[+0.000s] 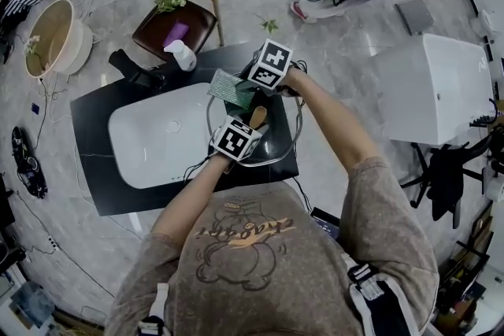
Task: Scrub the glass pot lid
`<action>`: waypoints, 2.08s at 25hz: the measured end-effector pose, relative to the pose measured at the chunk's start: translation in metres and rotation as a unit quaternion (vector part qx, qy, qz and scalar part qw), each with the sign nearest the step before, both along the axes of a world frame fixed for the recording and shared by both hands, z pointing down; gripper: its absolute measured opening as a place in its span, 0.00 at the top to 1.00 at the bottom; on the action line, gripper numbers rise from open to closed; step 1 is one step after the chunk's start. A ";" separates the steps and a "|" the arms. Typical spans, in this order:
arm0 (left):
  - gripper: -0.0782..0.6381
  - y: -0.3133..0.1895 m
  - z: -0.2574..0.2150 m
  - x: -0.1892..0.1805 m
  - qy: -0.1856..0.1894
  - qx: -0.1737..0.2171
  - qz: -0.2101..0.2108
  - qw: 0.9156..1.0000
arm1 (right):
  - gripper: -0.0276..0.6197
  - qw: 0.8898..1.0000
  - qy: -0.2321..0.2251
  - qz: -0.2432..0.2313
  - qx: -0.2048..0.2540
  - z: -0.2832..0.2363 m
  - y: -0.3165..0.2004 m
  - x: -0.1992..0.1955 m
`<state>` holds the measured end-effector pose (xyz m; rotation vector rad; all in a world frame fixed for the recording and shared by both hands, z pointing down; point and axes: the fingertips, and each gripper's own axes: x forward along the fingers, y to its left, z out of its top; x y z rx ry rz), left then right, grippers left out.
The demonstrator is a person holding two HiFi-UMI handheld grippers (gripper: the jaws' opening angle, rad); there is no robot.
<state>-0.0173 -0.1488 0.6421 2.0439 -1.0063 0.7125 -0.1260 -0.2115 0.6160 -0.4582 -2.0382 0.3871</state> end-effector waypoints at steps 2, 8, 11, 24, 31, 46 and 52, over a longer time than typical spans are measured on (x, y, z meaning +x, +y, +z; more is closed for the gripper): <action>0.60 -0.001 0.001 -0.001 0.001 0.002 0.000 1.000 | 0.82 1.000 -0.008 0.016 -0.015 -0.003 0.002 -0.006; 0.60 -0.001 -0.001 0.000 0.001 0.002 -0.002 1.000 | 0.82 0.998 -0.015 0.046 -0.045 -0.004 0.014 -0.016; 0.60 -0.001 -0.002 0.001 0.000 0.003 -0.002 1.000 | 0.82 0.998 -0.001 0.040 -0.051 0.003 0.024 -0.018; 0.60 -0.001 -0.002 0.002 0.000 0.003 -0.005 1.000 | 0.82 0.994 0.047 -0.075 -0.062 0.026 0.077 -0.034; 0.60 0.000 -0.003 0.002 -0.001 0.006 -0.006 1.000 | 0.82 0.992 0.066 -0.104 -0.038 0.032 0.080 -0.036; 0.60 -0.001 -0.001 0.000 -0.001 0.004 -0.010 1.000 | 0.82 0.995 0.077 -0.053 0.025 0.038 0.037 -0.040; 0.60 0.001 0.000 0.004 -0.006 0.003 -0.006 1.000 | 0.82 0.996 0.084 -0.009 0.031 0.039 0.011 -0.025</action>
